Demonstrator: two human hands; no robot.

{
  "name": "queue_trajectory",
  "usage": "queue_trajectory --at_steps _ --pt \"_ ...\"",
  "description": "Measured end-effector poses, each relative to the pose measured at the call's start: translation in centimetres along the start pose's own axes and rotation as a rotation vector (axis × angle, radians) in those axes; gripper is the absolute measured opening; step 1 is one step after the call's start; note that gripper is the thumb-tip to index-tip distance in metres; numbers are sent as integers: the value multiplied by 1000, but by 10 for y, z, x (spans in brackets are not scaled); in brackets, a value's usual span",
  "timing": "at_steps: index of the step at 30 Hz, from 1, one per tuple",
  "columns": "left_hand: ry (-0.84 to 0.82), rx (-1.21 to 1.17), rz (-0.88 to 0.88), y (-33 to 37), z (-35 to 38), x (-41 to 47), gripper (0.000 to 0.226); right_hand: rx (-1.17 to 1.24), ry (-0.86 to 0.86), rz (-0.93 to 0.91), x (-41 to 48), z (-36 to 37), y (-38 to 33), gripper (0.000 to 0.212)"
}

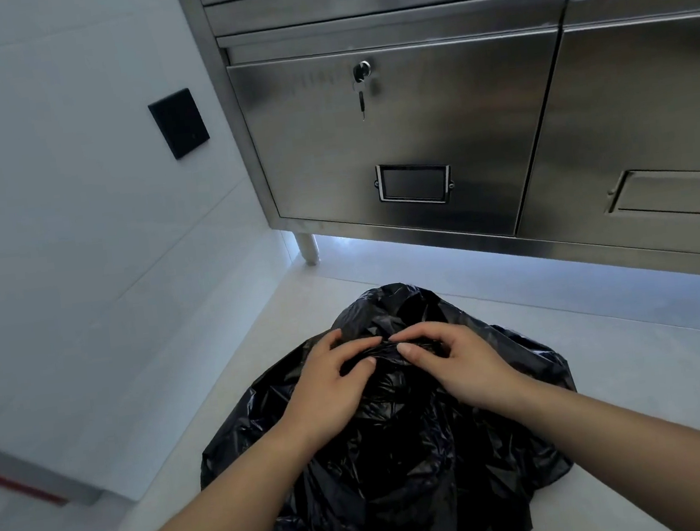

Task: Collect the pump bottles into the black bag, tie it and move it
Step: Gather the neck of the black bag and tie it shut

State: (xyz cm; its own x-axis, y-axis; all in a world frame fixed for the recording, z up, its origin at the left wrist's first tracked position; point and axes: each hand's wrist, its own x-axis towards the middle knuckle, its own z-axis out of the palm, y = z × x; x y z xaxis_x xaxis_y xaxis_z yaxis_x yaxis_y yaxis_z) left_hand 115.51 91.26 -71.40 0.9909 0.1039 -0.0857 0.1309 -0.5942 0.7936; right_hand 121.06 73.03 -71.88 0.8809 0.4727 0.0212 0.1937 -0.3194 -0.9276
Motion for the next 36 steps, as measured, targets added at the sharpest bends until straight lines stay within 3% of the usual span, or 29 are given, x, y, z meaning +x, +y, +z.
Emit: queue_trajectory --at_steps 4,11,19,26,30,34,36 --pt "-18 -98 -3 -5 -1 -3 25 -63 29 6 2 7 2 19" --pt "110 -65 59 -14 22 -7 22 38 -32 84 -2 19 12 49" --pt "165 -116 52 -10 35 -16 23 188 -13 118 -7 28 17 30" --pt "258 -92 198 -9 21 -15 17 -20 69 -54 -3 28 10 21" --pt "292 -29 49 -10 16 -10 42 -92 128 -84 -4 23 9 20" --pt "15 -218 -303 -14 17 -4 78 -102 161 -69 -7 16 15 20" --pt "-38 -263 -334 -15 19 -3 80 -98 150 -65 -8 15 16 21"
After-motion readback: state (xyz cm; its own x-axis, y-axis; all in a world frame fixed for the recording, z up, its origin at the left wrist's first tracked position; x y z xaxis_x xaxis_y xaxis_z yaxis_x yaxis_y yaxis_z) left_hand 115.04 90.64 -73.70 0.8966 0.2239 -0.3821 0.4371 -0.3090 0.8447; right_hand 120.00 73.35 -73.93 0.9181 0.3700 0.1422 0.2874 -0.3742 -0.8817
